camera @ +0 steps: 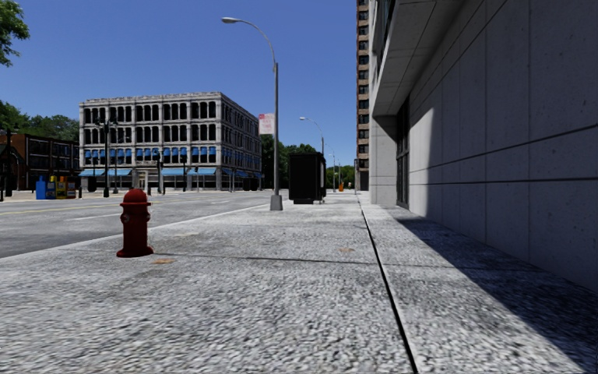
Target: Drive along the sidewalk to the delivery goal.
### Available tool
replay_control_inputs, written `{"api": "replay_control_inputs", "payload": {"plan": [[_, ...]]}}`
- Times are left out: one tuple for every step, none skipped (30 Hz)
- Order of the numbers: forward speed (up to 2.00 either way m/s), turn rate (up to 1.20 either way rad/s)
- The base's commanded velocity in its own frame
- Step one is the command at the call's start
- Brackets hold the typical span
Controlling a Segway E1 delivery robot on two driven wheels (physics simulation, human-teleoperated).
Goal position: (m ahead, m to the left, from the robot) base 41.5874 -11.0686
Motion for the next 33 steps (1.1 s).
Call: {"api": "replay_control_inputs", "payload": {"plan": [[2.0, 0.0], [2.0, 0.0], [2.0, 0.0], [2.0, 0.0], [2.0, 0.0], [2.0, 0.0], [2.0, 0.0], [2.0, -0.02], [2.0, -0.11], [2.0, -0.11], [2.0, -0.23], [2.0, -0.28], [2.0, -0.3], [2.0, -0.3], [2.0, -0.3], [2.0, -0.3], [2.0, -0.3], [2.0, -0.3], [2.0, -0.3], [2.0, -0.3], [2.0, -0.3], [2.0, -0.3], [2.0, -0.3], [2.0, -0.3], [2.0, -0.3], [2.0, -0.3], [2.0, -0.3], [2.0, -0.3], [2.0, -0.31], [2.0, -0.31], [2.0, -0.31], [2.0, -0.31], [2.0, -0.31]]}}
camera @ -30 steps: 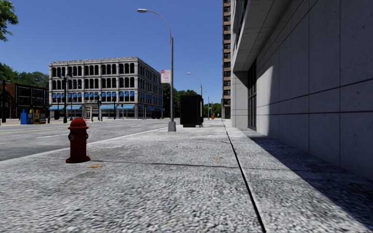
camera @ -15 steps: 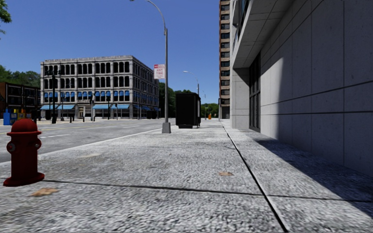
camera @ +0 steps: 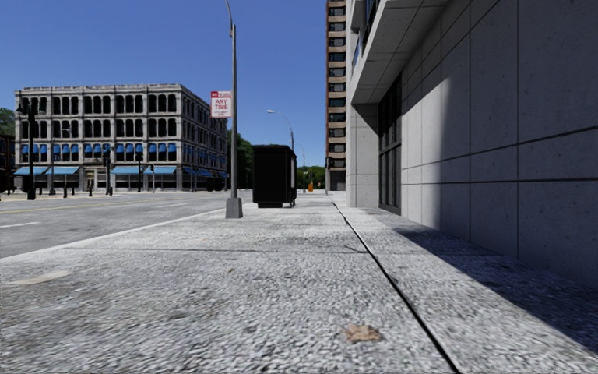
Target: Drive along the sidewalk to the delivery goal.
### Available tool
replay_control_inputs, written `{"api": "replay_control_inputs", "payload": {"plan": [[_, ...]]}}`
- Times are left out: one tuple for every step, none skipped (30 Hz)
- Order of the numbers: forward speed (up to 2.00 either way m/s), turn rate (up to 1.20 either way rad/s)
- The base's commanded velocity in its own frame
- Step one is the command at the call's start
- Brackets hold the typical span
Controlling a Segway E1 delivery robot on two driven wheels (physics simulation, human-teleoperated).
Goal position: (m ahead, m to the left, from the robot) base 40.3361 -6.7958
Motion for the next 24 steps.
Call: {"api": "replay_control_inputs", "payload": {"plan": [[2.0, -0.31], [2.0, -0.31], [2.0, -0.31], [2.0, -0.31], [2.0, -0.31], [2.0, -0.31], [2.0, -0.31], [2.0, -0.31], [2.0, -0.31], [2.0, -0.31], [2.0, -0.31], [2.0, -0.31], [2.0, -0.31], [2.0, 0.0], [2.0, 0.0], [2.0, 0.0], [2.0, 0.0], [2.0, 0.0], [2.0, 0.0], [2.0, 0.0], [2.0, 0.0], [2.0, 0.0], [2.0, 0.0], [2.0, 0.0]]}}
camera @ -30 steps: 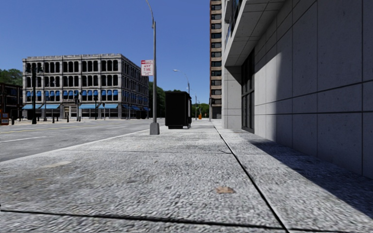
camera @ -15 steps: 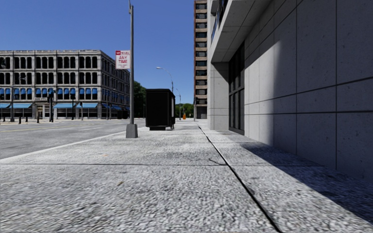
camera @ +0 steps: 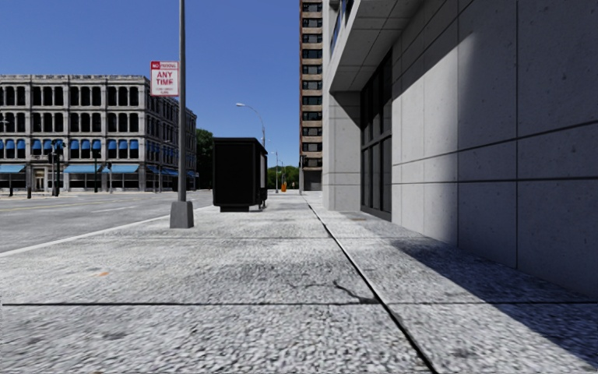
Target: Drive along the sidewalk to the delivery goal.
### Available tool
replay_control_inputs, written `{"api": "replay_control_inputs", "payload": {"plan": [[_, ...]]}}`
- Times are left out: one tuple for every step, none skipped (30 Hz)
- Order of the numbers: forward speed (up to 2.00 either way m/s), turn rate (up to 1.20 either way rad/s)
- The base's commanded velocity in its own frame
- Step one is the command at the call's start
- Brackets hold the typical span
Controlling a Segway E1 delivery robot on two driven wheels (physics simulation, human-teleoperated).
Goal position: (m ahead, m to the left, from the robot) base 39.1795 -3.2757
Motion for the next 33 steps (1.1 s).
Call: {"api": "replay_control_inputs", "payload": {"plan": [[2.0, 0.0], [2.0, 0.0], [2.0, 0.0], [2.0, 0.0], [2.0, 0.0], [2.0, 0.0], [2.0, 0.0], [2.0, 0.0], [2.0, 0.0], [2.0, 0.0], [2.0, 0.0], [2.0, 0.0], [2.0, 0.0], [2.0, 0.0], [2.0, 0.0], [2.0, 0.0], [2.0, 0.0], [2.0, 0.0], [2.0, 0.0], [2.0, 0.0], [2.0, 0.0], [2.0, 0.0], [2.0, 0.0], [2.0, 0.0], [2.0, 0.0], [2.0, 0.0], [2.0, 0.0], [2.0, 0.0], [2.0, 0.0], [2.0, 0.0], [2.0, 0.0], [2.0, 0.0], [2.0, 0.0]]}}
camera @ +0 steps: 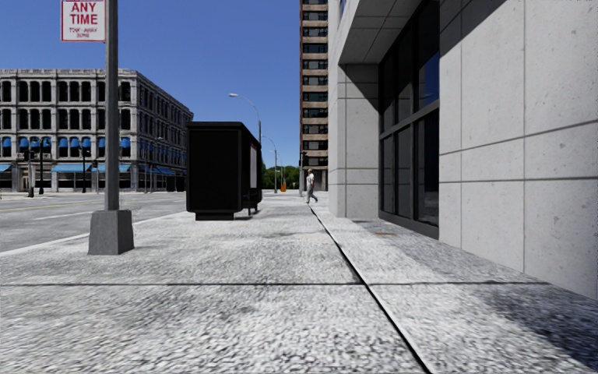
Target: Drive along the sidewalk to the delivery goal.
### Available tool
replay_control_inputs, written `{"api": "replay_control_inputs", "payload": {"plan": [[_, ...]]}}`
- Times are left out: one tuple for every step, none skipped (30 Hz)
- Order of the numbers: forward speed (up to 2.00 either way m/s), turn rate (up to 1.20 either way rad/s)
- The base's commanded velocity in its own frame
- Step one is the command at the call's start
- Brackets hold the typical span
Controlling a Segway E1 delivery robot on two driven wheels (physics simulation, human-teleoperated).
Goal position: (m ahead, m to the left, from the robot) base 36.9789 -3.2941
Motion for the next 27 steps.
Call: {"api": "replay_control_inputs", "payload": {"plan": [[2.0, 0.0], [2.0, 0.0], [2.0, 0.0], [2.0, 0.0], [2.0, 0.0], [2.0, 0.0], [2.0, 0.0], [2.0, 0.0], [2.0, 0.0], [2.0, 0.0], [2.0, 0.0], [2.0, 0.0], [2.0, 0.0], [2.0, 0.0], [2.0, 0.0], [2.0, 0.0], [2.0, 0.0], [2.0, 0.0], [2.0, 0.0], [2.0, 0.0], [2.0, 0.0], [2.0, 0.0], [2.0, 0.0], [2.0, 0.0], [2.0, 0.0], [2.0, 0.0], [2.0, 0.0]]}}
